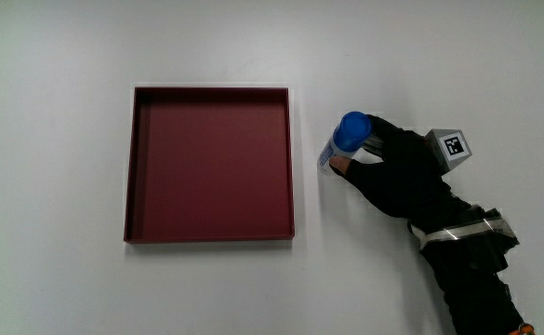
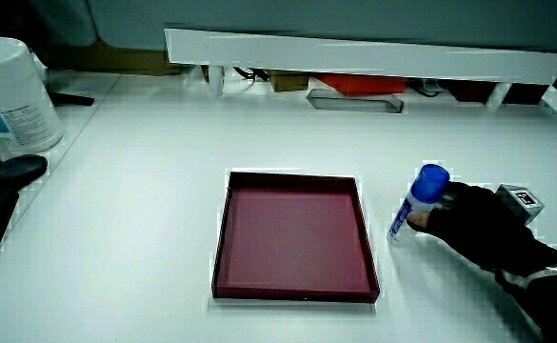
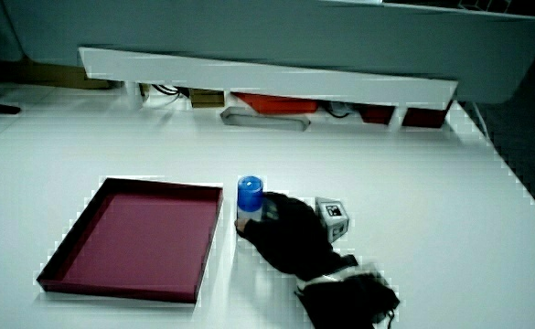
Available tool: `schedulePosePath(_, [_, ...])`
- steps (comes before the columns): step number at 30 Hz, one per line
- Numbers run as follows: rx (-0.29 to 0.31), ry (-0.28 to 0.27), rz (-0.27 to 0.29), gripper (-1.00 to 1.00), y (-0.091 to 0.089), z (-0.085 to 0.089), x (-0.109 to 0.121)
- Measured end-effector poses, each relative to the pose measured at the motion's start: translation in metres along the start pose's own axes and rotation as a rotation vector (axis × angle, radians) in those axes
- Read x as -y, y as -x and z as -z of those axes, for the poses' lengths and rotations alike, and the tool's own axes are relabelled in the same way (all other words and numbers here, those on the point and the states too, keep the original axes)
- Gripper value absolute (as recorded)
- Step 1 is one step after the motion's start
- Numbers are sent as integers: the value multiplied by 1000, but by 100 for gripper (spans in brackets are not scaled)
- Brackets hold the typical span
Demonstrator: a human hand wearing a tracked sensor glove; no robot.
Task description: Place glue on desk
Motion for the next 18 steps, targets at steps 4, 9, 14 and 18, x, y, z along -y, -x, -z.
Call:
schedulePosePath(4, [2, 10, 7, -13, -1, -1, 0])
schedulePosePath(9, [-7, 36, 20, -47, 1, 2, 5])
schedulePosePath(14, [125, 58, 36, -80, 1, 8, 21])
schedulePosePath(18, [288, 80, 62, -100, -9, 9, 42])
